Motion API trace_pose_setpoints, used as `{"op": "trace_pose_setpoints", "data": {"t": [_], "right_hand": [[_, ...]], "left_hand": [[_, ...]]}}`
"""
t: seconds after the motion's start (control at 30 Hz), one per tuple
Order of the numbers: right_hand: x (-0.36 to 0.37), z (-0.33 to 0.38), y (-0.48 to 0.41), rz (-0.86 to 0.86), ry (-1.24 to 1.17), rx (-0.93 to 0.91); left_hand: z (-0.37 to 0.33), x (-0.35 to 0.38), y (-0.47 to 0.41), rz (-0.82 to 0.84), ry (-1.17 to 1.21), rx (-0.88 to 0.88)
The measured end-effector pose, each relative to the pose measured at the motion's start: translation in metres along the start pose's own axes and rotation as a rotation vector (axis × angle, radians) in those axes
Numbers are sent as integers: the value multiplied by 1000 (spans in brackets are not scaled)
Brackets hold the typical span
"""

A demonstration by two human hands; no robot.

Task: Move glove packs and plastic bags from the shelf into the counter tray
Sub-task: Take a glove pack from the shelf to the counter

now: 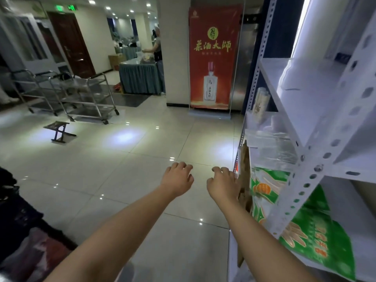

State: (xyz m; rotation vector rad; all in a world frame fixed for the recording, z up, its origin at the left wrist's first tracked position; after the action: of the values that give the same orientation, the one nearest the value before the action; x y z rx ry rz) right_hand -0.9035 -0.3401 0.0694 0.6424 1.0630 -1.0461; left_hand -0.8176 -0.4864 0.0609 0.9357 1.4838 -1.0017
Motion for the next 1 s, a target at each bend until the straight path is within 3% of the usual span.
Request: {"op": "trace_pose_setpoints", "data": {"t": [0.27, 0.53, 0.7, 1.0], "right_hand": [[1, -21, -74, -108, -104, 173], [-11, -57, -166, -253, 10, 393], [-37, -100, -189, -366, 107, 565], [-58, -176, -140, -336, 87, 956]], "left_hand": [[-7, 19, -126, -38, 44, 162], [-54, 43, -271, -100, 64, 605], [-112, 28, -315, -165, 114, 922], [-223, 37, -308, -172, 207, 1289]]}}
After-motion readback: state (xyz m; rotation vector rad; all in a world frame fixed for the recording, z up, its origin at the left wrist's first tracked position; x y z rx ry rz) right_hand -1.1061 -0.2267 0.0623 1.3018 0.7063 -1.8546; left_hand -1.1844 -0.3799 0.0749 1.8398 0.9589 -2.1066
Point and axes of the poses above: each hand's wrist, its own y-axis away from the middle knuckle, its own x-axis out of the palm, z = x × y, the point moved 9 cm from there along -y, towards the middle knuckle, and after that the axes turned 10 degrees about x, right-handed, at the moved point
